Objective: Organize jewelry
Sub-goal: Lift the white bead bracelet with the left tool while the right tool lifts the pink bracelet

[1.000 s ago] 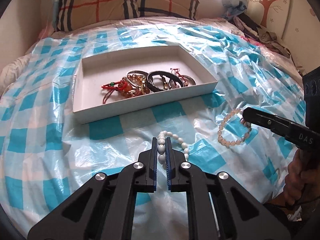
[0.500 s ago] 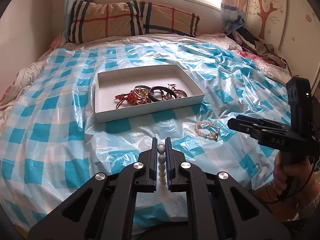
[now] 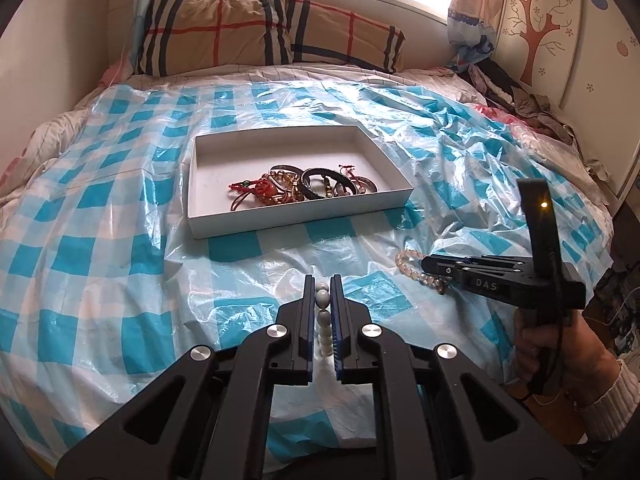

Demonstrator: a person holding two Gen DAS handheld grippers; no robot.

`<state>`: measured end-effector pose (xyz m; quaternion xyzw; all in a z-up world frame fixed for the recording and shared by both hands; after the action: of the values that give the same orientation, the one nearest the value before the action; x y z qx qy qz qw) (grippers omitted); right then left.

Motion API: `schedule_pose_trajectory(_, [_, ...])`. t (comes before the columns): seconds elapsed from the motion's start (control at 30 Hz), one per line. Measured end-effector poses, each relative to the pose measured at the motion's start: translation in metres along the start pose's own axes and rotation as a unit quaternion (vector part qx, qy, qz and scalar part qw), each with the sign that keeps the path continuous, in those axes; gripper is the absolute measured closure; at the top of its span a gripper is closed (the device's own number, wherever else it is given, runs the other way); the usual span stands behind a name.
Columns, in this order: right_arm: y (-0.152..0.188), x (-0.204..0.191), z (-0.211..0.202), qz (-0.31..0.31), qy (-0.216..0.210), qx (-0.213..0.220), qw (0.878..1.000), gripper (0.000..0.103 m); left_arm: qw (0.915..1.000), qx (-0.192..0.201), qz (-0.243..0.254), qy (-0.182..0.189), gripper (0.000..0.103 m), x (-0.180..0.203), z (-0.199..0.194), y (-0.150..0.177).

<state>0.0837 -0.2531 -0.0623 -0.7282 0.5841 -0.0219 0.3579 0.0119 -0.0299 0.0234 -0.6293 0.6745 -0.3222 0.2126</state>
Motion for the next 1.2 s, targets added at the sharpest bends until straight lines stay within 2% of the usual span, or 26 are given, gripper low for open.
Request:
schedule_pose_trajectory(0.07, [0.003, 0.000, -0.019, 0.026, -0.048, 0.026, 0.998, 0.094, 1.0000, 0.007, 0.004, 0.000, 0.096, 0.004, -0.006, -0.002])
schedule_pose_trajectory(0.17, [0.006, -0.012, -0.046, 0.038, -0.097, 0.059, 0.993, 0.094, 0.9998, 0.018, 0.007, 0.000, 0.096, 0.008, -0.018, -0.006])
schedule_pose_trajectory(0.57, [0.007, -0.055, -0.121, 0.056, -0.216, 0.127, 0.966, 0.094, 0.9985, 0.049, 0.022, -0.007, 0.096, 0.027, -0.059, -0.011])
schedule_pose_trajectory(0.77, [0.005, -0.072, -0.142, 0.047, -0.238, 0.141, 0.960, 0.094, 0.9978, 0.058, 0.028, -0.014, 0.096, 0.030, -0.073, -0.008])
schedule_pose_trajectory(1.2, [0.004, -0.089, -0.153, 0.024, -0.244, 0.154, 0.957, 0.094, 0.9960, 0.076, 0.035, -0.031, 0.096, 0.035, -0.087, -0.008])
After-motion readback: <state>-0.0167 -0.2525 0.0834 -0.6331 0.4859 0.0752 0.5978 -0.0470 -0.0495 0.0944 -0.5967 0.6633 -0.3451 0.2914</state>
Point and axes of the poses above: each gripper's, at about its wrist camera, not at the fingertips, and z roughly the way its jaws point, x to its right, y to its underside, the point moved 1 cm from there along z, roughly the way its jaws point
